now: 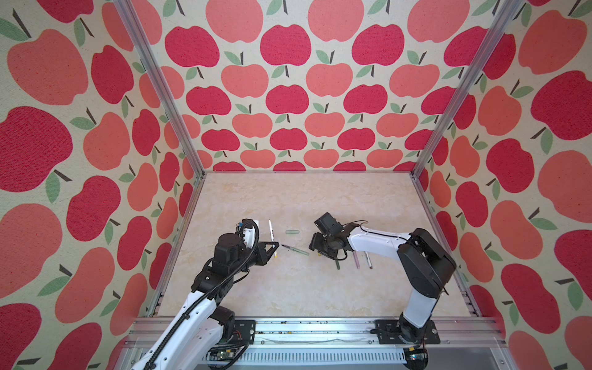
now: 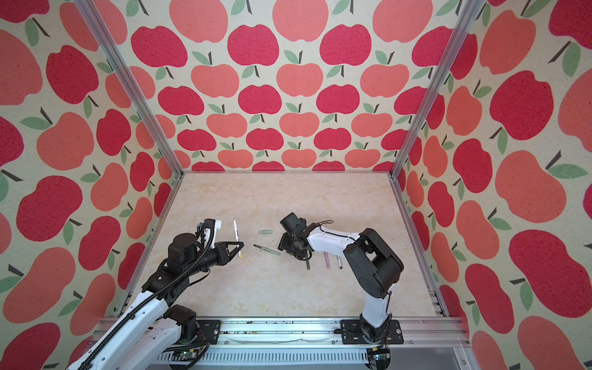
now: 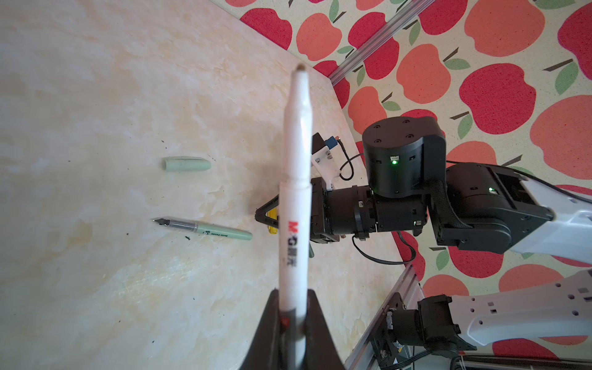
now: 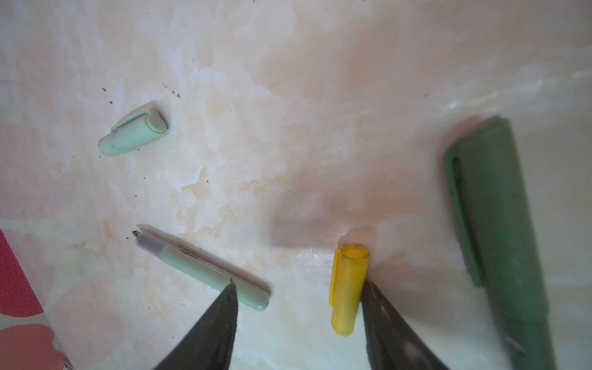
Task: Insert the pens into the pen caps
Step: 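Lower the open right gripper onto the yellow cap and close on it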
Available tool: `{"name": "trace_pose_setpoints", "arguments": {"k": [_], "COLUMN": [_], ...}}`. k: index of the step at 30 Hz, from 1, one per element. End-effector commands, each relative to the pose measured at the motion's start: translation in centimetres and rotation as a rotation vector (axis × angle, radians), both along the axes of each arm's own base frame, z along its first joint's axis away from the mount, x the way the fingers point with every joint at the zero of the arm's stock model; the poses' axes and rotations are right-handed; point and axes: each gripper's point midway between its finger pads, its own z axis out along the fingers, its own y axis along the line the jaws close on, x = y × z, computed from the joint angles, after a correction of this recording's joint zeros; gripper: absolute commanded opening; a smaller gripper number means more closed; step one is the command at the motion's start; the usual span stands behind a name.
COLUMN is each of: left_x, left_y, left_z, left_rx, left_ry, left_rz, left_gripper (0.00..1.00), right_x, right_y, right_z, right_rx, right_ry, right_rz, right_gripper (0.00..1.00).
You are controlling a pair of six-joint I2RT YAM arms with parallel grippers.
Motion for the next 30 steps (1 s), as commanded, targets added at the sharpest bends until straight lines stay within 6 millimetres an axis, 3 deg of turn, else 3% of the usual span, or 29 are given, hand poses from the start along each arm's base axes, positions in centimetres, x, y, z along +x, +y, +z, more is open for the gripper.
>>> {"name": "trace_pose_setpoints", "arguments": {"k": [1, 6, 15, 20, 30], "left_x": [-0.2, -0.2, -0.1, -0.1, 0.0], "left_y": [0.2, 0.3, 0.1, 0.2, 0.1], "left_z": [0.3, 0.3, 0.4, 0.7, 0.8], "left_rx": [0.003, 0.002, -0.003, -0.002, -0.004], "left_ry": [-0.011, -0.014, -0.007, -0.012, -0.005], "left_rz": [0.0, 0.002, 0.0, 0.0, -0.002], "left_gripper": [0.0, 0.0, 0.0, 0.0, 0.0], "right_x": [-0.7, -1.0, -1.3, -1.3, -1.1], "right_y": [-1.3, -2.2, -2.6, -2.6, -3.5], "right_z": [-1.8, -2.8, -4.1, -4.6, -5.7], "right_rx": [-0.094, -0.156, -0.199, -0.216, -0.302], "right_ry": [0.035, 0.03, 0.028, 0.026, 0.033], "right_rz": [0.055, 0.113, 0.167, 0.185, 0.221], "right_gripper": [0.58, 0.48, 0.2, 0.14, 0.14]}}
